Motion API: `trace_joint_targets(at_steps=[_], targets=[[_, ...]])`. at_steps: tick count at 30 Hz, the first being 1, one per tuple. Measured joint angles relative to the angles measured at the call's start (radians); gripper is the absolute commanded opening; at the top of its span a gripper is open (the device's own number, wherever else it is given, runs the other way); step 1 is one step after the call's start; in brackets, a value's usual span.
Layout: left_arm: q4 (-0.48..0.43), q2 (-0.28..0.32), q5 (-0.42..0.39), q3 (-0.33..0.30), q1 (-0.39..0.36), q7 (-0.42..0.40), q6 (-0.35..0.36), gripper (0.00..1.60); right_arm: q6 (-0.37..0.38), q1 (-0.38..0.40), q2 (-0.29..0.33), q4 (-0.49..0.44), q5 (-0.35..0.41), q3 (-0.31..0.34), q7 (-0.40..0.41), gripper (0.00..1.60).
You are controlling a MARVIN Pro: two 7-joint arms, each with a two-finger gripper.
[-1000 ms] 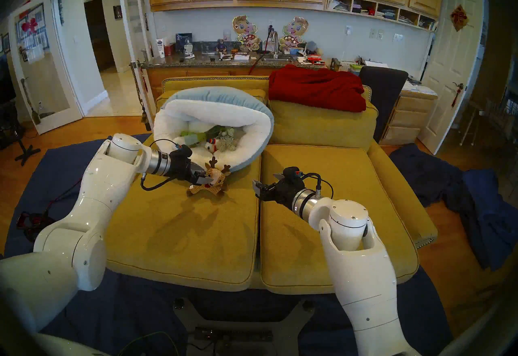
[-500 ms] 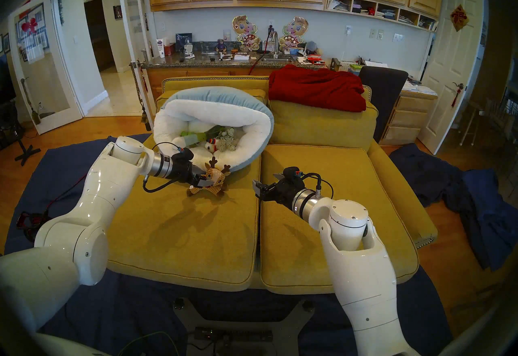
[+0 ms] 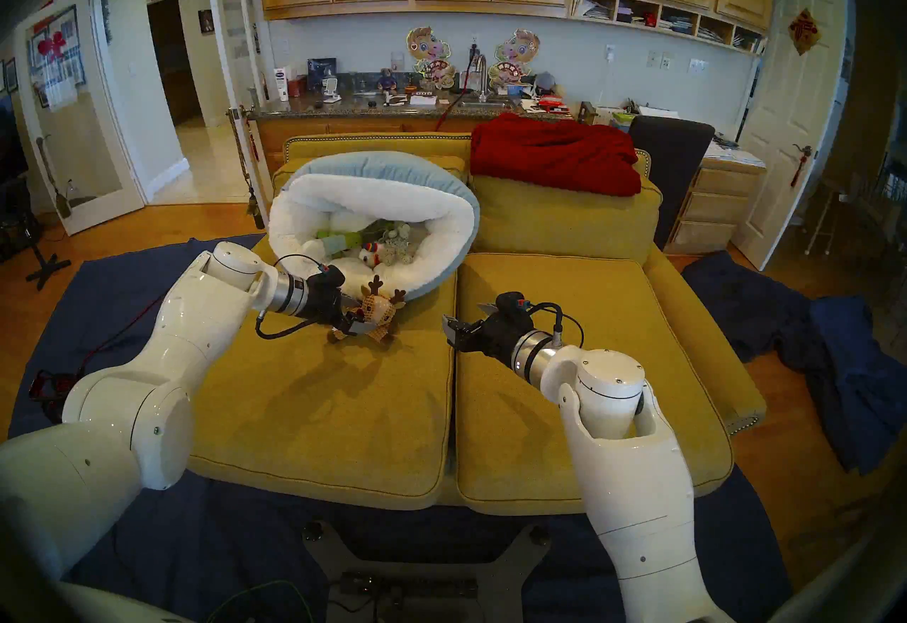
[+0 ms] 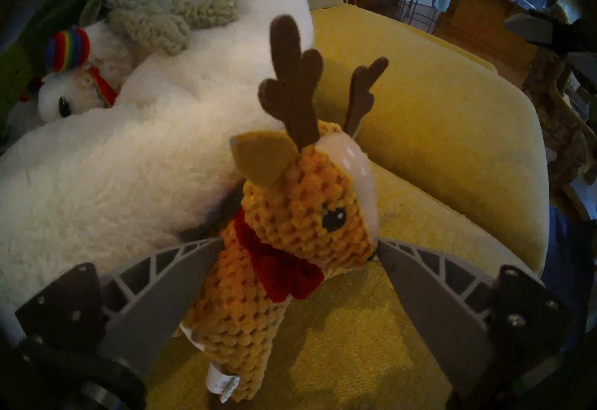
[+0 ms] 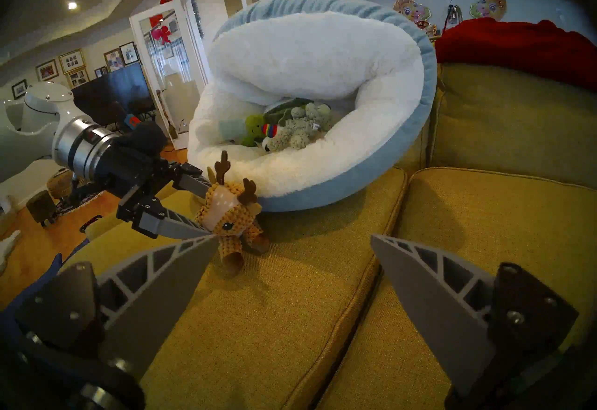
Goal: Put toys into dog bed
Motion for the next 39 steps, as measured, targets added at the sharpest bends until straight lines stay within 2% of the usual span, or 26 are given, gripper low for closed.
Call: trace_joint_targets(at_steps=[11, 16, 17, 18, 19, 20, 22, 23, 33, 39], targets=[[0.091, 0.016, 0.038, 0.047, -0.046, -0.011, -0.073, 1.6, 0.0, 0.0, -0.003, 0.0, -0.003, 0.002, 0.003, 1.6], [0.138, 0.015, 0.056, 0.062, -0.068, 0.015, -0.107, 1.58, 0.0, 0.0, -0.004, 0.0, -0.005, 0.003, 0.004, 1.6], [0.148, 0.015, 0.059, 0.064, -0.073, 0.022, -0.114, 1.46, 0.001, 0.0, -0.004, 0.0, -0.005, 0.003, 0.004, 1.6], [0.16, 0.013, 0.063, 0.067, -0.078, 0.034, -0.123, 1.06, 0.001, 0.0, -0.004, 0.0, -0.005, 0.003, 0.005, 1.6], [0.17, 0.012, 0.065, 0.068, -0.082, 0.043, -0.129, 0.74, 0.001, 0.0, -0.004, 0.0, -0.006, 0.004, 0.005, 1.6], [0.179, 0.01, 0.067, 0.069, -0.085, 0.053, -0.135, 0.67, 0.001, 0.0, -0.005, 0.0, -0.006, 0.004, 0.005, 1.6], [0.199, 0.005, 0.072, 0.07, -0.093, 0.077, -0.146, 0.28, 0.001, 0.0, -0.005, 0.0, -0.006, 0.004, 0.005, 1.6], [0.208, 0.003, 0.074, 0.07, -0.096, 0.087, -0.151, 0.01, 0.001, 0.0, -0.005, 0.0, -0.007, 0.004, 0.006, 1.6], [0.269, -0.011, 0.077, 0.059, -0.125, 0.129, -0.197, 0.0, 0.001, 0.0, -0.007, 0.0, -0.01, 0.006, 0.008, 1.6], [0.251, 0.0, 0.057, 0.035, -0.125, 0.069, -0.207, 0.0, 0.001, -0.001, -0.009, 0.0, -0.012, 0.007, 0.009, 1.6]])
